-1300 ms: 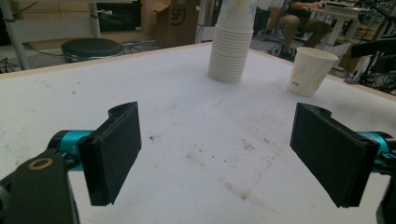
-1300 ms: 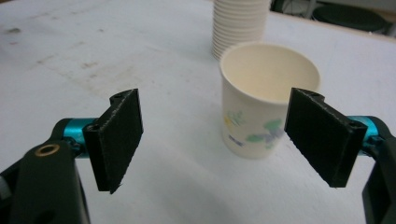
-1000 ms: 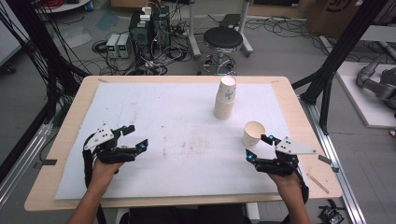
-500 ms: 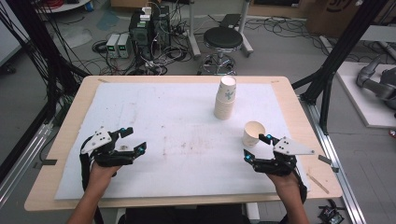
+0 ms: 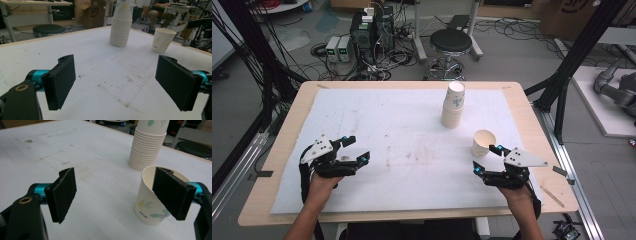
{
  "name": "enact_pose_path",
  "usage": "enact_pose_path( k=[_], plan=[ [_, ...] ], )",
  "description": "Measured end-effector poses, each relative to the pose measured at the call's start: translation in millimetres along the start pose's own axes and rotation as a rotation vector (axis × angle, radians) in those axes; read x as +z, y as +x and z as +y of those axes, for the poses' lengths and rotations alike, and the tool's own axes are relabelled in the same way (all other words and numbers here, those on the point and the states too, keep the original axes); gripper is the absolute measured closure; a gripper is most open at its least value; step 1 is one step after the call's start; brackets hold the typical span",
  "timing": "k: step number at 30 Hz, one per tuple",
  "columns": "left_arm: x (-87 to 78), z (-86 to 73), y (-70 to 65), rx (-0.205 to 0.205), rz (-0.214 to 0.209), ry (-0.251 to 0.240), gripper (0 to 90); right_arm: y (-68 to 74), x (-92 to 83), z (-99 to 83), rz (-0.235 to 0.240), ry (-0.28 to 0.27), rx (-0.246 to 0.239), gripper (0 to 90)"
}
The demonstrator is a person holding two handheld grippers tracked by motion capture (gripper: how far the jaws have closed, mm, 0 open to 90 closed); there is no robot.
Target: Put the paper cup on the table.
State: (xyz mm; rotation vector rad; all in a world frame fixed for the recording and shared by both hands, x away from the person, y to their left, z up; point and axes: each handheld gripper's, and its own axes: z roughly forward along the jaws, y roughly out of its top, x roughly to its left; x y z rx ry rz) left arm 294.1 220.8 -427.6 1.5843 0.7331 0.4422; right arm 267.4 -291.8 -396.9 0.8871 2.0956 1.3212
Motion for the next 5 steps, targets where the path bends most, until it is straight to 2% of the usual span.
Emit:
enact_pose_path(
  k=[5],
  plan=[
    [1.6,0.3,0.4,-0.002,0.0,-0.002,16.6,0.1,-1.6,0.6,0.003,-0.006,0.005,19.7]
  ],
)
